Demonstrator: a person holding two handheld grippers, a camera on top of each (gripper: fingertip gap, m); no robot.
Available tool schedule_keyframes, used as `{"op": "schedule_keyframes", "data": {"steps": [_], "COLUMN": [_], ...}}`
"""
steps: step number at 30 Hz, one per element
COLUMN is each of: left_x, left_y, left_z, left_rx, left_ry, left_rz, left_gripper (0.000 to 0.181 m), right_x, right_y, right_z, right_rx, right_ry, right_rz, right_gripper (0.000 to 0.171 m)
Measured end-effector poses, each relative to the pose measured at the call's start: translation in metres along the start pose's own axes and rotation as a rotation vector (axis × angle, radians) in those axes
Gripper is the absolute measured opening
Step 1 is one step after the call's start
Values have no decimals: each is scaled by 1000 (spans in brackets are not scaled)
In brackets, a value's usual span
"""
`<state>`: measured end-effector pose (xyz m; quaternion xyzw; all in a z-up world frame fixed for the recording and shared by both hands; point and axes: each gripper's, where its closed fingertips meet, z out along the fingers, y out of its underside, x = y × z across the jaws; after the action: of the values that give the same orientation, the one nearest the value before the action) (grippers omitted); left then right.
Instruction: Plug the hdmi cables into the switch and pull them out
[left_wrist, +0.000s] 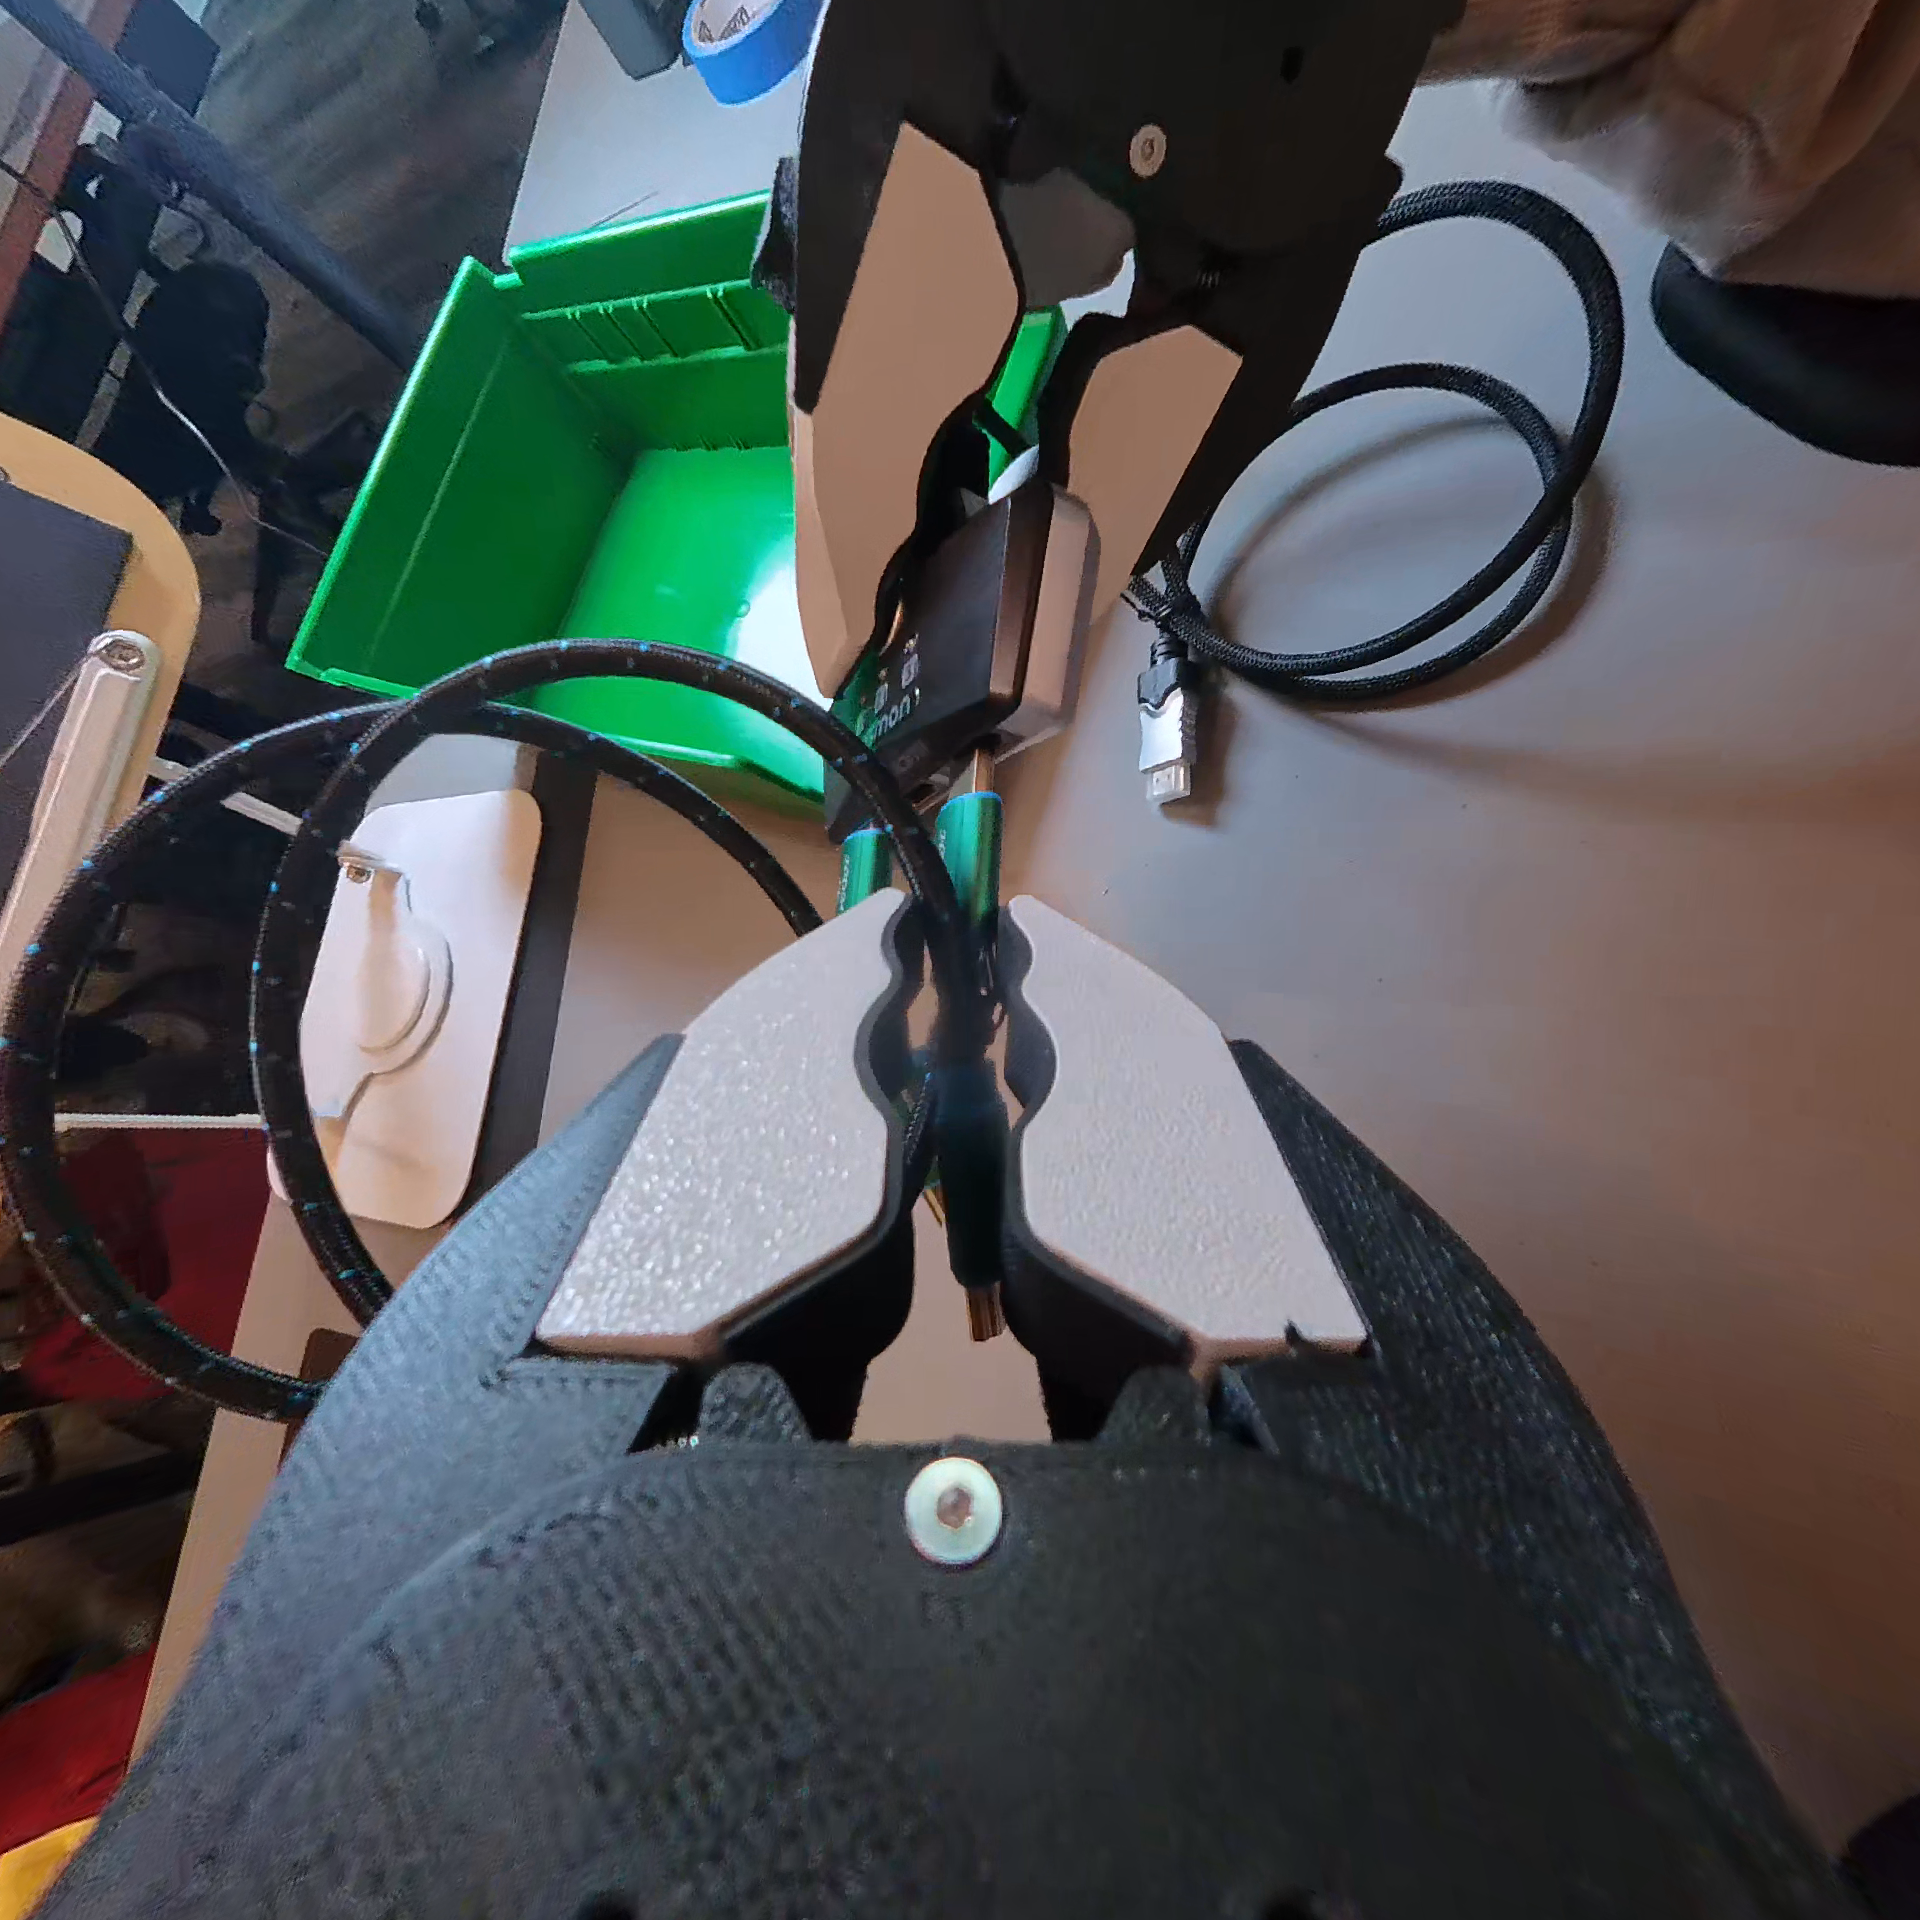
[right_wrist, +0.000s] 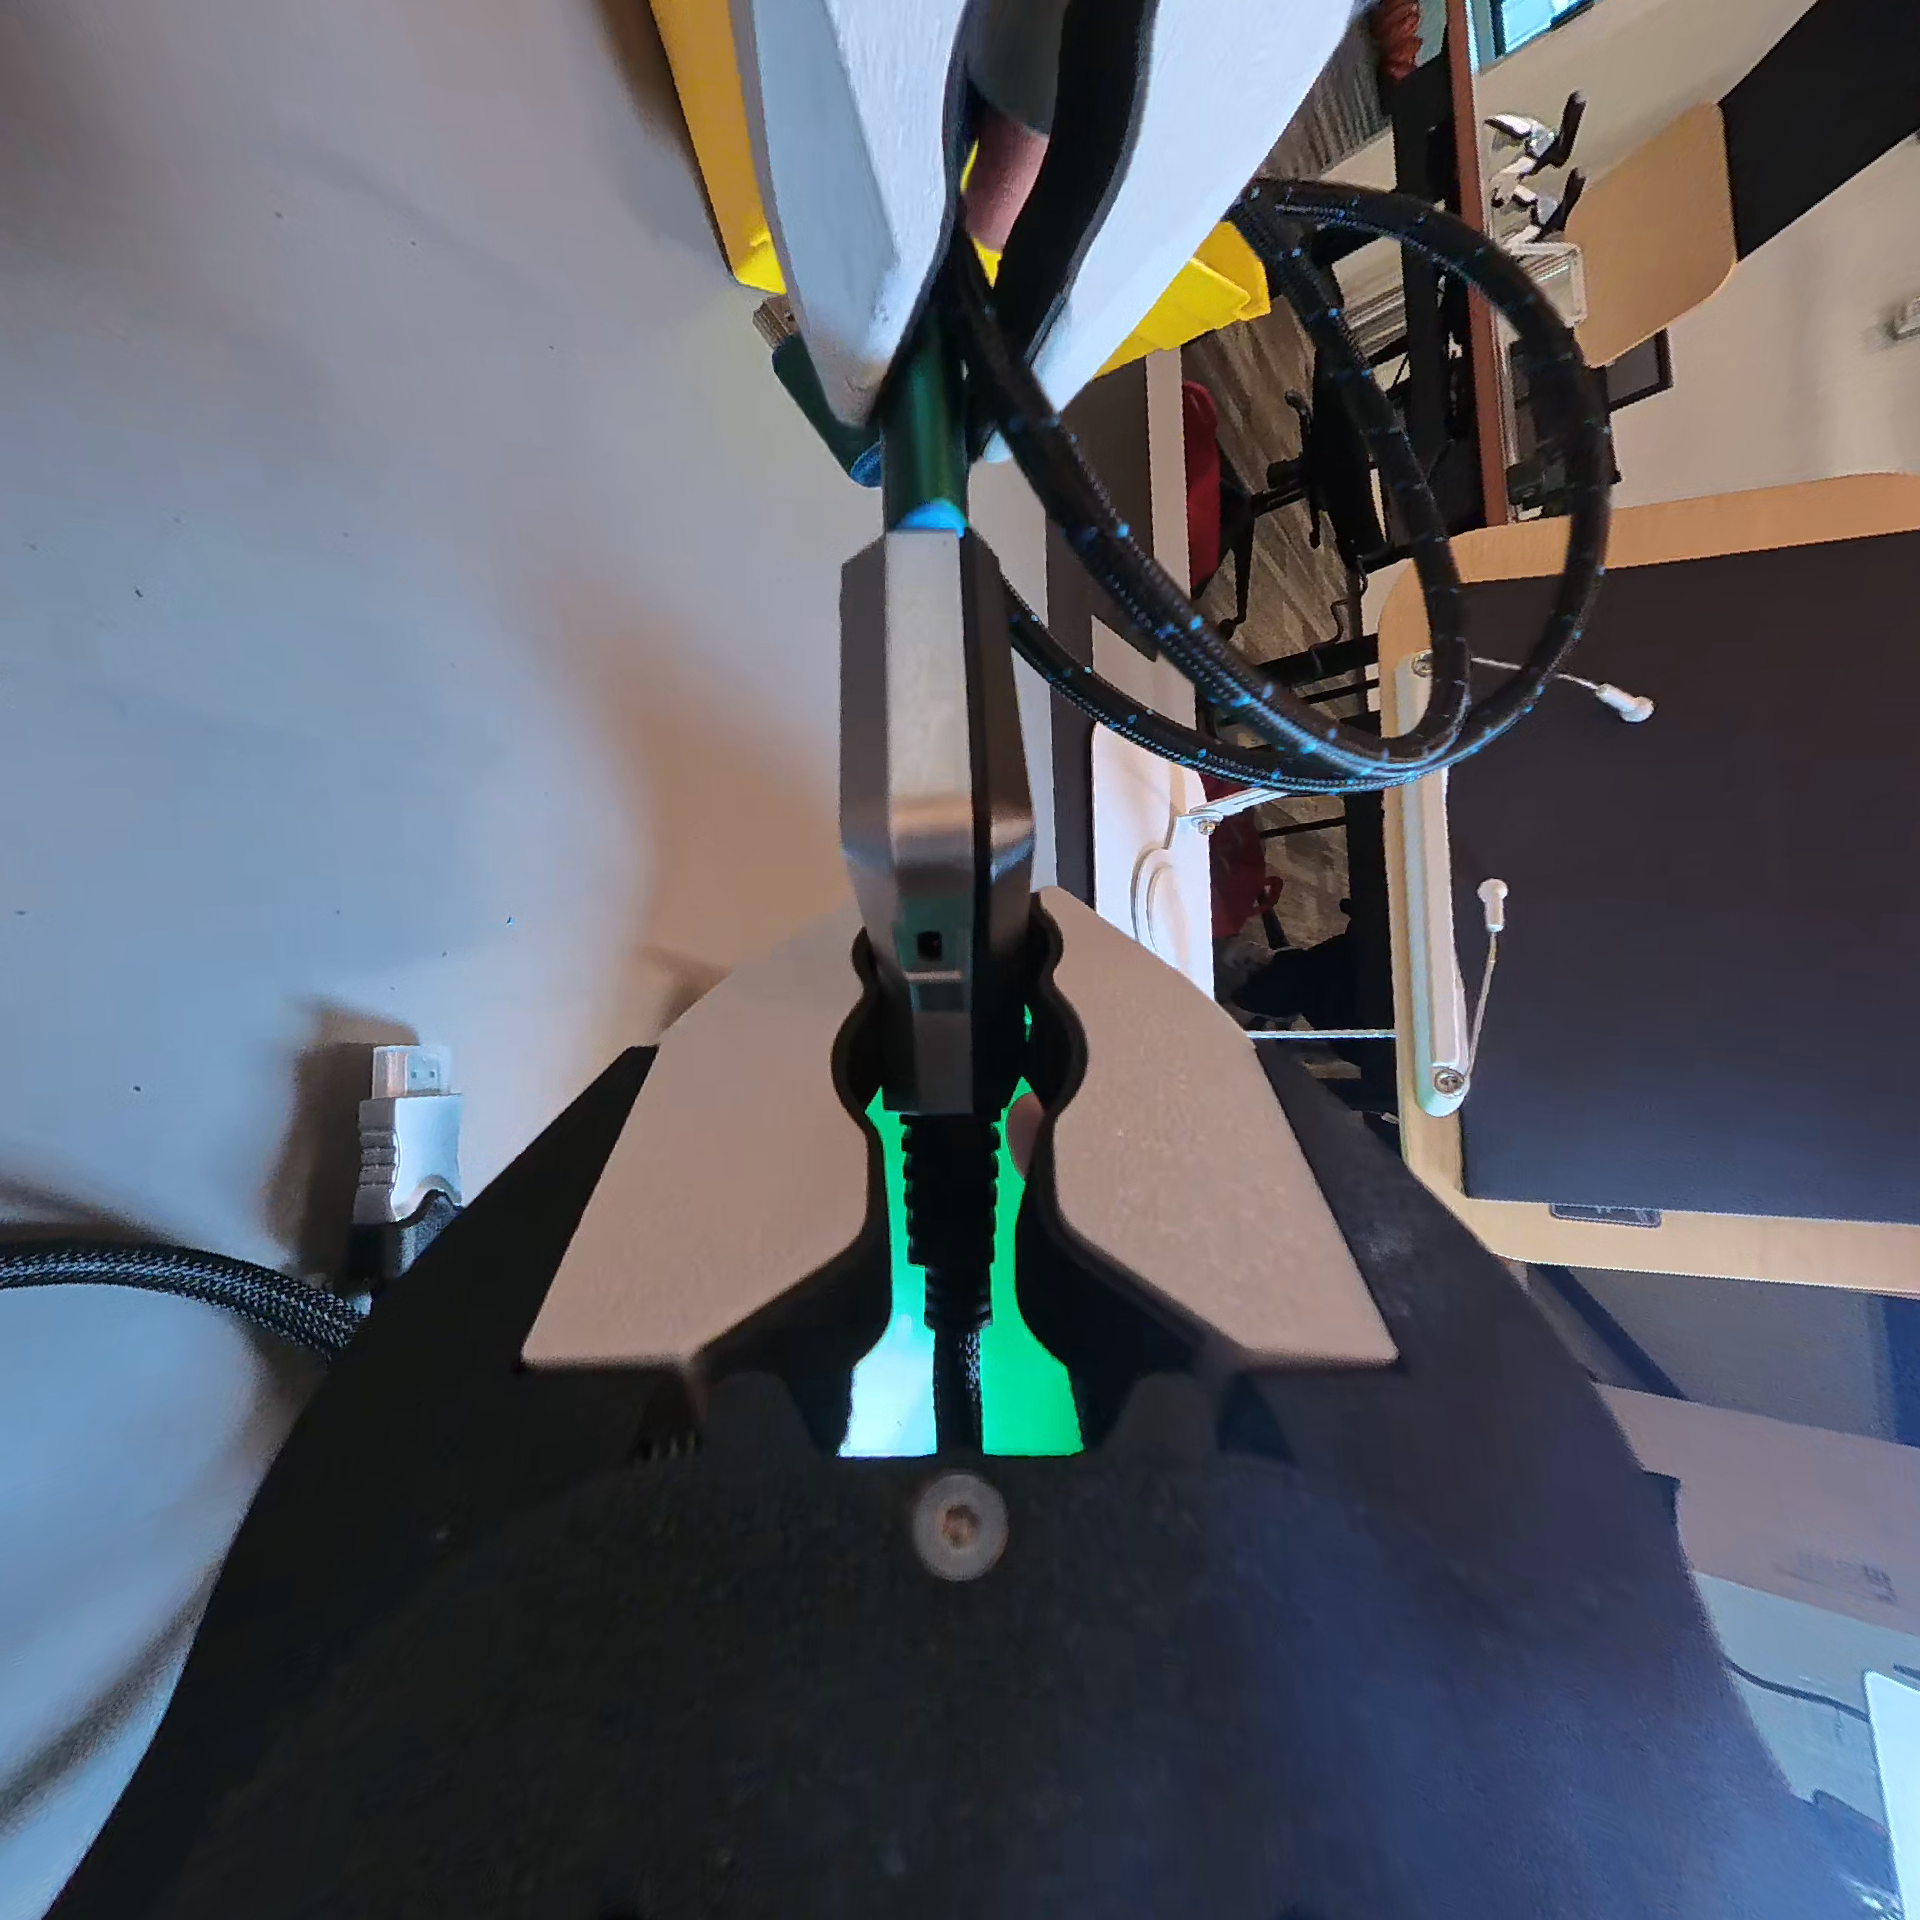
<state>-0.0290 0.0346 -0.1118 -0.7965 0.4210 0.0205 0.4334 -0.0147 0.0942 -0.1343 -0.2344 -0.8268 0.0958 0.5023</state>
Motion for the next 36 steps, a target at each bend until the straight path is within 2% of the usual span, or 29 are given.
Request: {"op": "schedule_keyframes", "data": {"steps": [13,22,29,36], "left_x": [6,5,0,-1], "left_y": [-12,-9,8,13], "left_z": [-4,-2,6,8], "left_rx": [30,18,-109,-139], "left_ry": [2,5,-52,-55], "left_rz": [10,-15,10,-29], "left_gripper": [13,13,13,13], "right_x": [-3,-8,-10,-10], "right_y": [2,13,10,13], "right_z": [-2,6,10,13], "right_rx": [15,-90,-87,-131], "right_ry": [-44,-53,-56,-39], "right_rz": [56,41,48,21], "right_gripper": [24,24,24,24]}}
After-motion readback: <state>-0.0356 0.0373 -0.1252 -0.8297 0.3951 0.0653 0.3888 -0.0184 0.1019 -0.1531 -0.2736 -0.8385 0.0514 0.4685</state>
